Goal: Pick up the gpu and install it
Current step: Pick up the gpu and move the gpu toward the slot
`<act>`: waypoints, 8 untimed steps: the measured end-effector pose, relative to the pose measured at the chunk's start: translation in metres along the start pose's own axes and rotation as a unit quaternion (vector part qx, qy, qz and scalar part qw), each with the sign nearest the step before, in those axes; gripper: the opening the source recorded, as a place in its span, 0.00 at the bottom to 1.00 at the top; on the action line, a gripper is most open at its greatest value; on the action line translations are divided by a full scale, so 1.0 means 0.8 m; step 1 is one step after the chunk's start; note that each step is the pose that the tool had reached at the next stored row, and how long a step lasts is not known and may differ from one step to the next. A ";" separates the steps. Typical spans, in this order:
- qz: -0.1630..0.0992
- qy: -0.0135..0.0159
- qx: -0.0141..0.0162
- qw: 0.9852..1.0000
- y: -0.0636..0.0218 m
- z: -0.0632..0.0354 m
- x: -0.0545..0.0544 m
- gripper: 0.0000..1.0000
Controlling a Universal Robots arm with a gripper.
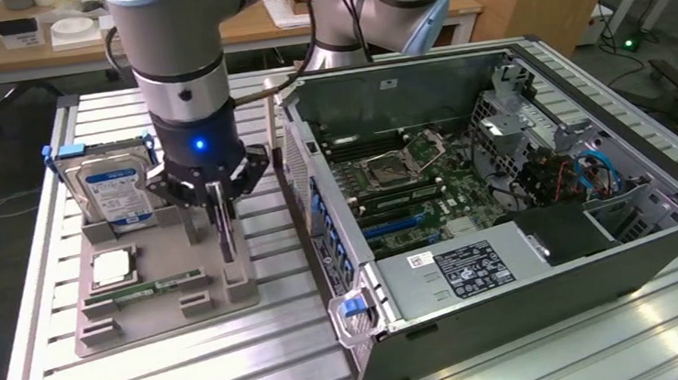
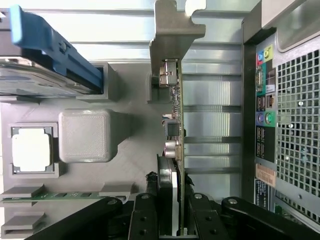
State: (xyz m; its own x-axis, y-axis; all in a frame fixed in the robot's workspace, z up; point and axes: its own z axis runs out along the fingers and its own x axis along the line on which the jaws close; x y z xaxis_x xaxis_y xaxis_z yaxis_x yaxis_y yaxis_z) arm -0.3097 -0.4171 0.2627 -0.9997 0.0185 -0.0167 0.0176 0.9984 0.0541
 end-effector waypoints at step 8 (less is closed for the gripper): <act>0.000 0.000 -0.003 1.000 0.001 -0.029 0.000 0.28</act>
State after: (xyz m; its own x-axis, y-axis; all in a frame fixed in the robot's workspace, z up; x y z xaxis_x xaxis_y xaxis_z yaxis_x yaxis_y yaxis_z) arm -0.3098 -0.4172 0.2858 -0.9997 0.0186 -0.0166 0.0175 0.9980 0.0602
